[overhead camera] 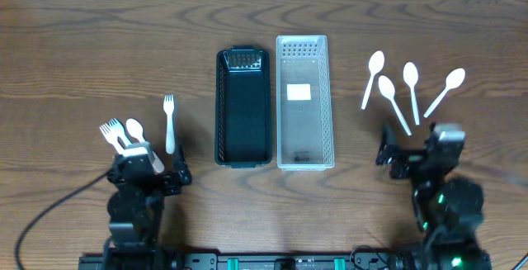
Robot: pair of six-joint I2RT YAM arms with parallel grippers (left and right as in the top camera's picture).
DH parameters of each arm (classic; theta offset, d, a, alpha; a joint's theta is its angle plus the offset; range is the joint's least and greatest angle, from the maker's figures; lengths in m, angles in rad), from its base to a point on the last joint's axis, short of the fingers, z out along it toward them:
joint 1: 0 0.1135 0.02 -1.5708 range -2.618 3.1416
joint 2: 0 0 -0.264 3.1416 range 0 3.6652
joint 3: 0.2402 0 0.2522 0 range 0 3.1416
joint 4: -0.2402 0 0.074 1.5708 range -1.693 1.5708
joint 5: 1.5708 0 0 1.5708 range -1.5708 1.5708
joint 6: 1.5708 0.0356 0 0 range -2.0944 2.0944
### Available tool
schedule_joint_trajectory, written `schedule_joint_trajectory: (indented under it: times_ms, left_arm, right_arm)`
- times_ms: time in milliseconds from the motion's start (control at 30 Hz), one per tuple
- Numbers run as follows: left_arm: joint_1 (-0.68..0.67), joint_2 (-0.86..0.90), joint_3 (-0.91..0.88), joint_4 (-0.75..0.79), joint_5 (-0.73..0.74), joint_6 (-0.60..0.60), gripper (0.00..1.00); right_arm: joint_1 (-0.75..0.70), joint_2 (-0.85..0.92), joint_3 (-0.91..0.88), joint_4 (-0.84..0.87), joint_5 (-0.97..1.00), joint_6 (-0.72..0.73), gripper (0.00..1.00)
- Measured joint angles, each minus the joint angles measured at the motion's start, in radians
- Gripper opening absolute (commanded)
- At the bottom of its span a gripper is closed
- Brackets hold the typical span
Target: Pack container
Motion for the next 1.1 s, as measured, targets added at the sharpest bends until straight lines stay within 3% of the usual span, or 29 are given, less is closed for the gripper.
schedule_joint_trajectory:
  times_ms: [133, 233, 333, 467, 667, 933, 1100]
  left_arm:
    - [0.0, 0.219, 0.195, -0.105, -0.019, -0.005, 0.98]
    - [0.0, 0.402, 0.328, -0.222, -0.022, -0.011, 0.98]
    - [0.0, 0.564, 0.444, -0.346, -0.022, -0.016, 0.98]
    - [0.0, 0.713, 0.558, -0.429, -0.016, -0.023, 0.98]
    - [0.0, 0.772, 0.595, -0.438, 0.003, -0.027, 0.98]
    - [0.0, 0.777, 0.596, -0.447, 0.009, -0.031, 0.98]
    - [0.0, 0.777, 0.596, -0.46, 0.009, -0.031, 0.98]
  right_arm:
    - [-0.001, 0.316, 0.286, -0.211, 0.002, -0.039, 0.99]
    - [-0.001, 0.59, 0.558, -0.479, -0.011, -0.09, 0.99]
    - [-0.001, 0.765, 0.741, -0.644, -0.023, -0.116, 0.99]
    - [-0.001, 0.95, 0.939, -0.727, -0.049, -0.131, 0.99]
    - [-0.022, 1.099, 1.09, -0.758, -0.045, -0.024, 0.99]
    - [-0.075, 1.417, 1.515, -1.007, 0.04, 0.044, 0.99]
    - [-0.075, 1.532, 1.55, -1.002, 0.004, 0.021, 0.99]
